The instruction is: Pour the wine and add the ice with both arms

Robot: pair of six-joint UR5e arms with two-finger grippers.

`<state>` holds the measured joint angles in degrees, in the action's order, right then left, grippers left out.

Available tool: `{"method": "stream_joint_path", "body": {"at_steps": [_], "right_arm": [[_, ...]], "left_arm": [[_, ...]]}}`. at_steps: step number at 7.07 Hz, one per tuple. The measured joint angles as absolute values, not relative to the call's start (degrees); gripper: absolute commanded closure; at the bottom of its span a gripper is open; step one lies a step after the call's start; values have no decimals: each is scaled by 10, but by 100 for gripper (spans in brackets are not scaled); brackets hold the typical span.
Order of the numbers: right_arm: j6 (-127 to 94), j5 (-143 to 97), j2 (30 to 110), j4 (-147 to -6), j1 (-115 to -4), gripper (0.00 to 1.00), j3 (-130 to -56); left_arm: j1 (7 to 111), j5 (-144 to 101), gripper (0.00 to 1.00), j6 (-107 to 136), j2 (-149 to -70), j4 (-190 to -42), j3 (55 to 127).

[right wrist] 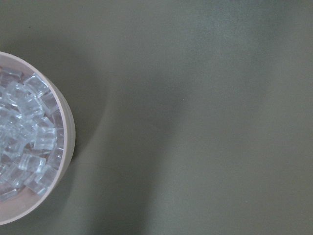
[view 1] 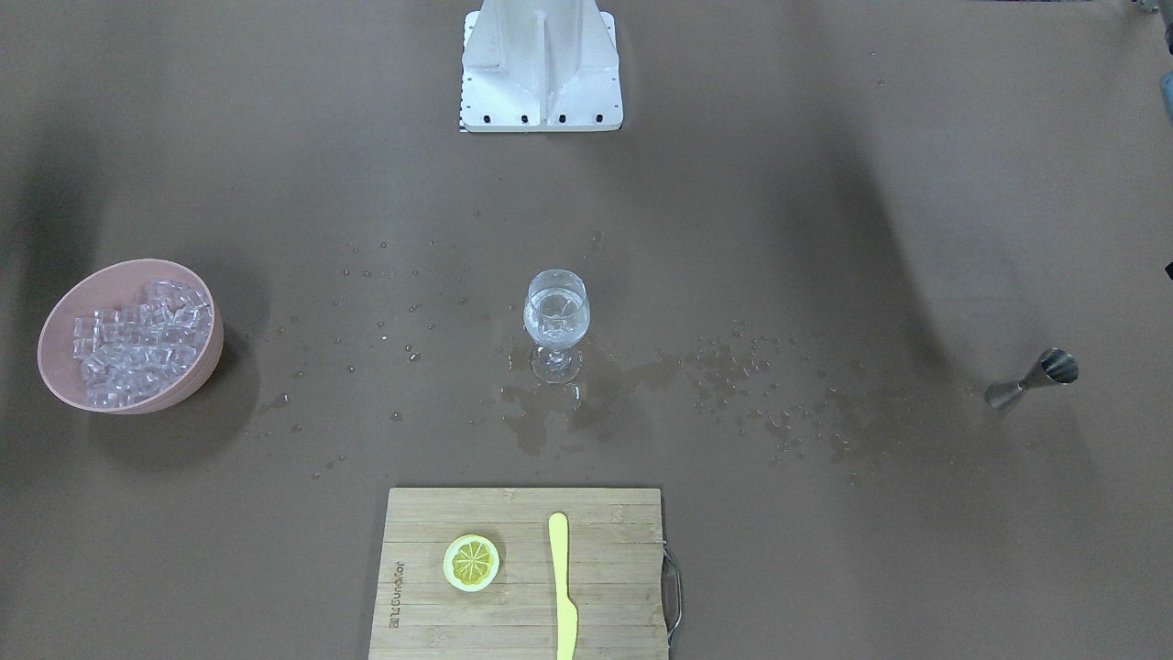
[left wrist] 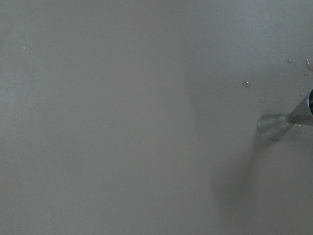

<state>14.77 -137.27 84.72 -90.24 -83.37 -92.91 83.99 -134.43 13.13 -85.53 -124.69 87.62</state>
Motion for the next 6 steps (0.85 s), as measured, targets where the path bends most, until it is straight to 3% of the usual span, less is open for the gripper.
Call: {"method": "stream_joint_path", "body": {"at_steps": [6], "right_arm": [[167,-1380,850,-902,-839,0,-917]], "left_arm": [[842,-1379,2,129,-830,-1268,892]]}}
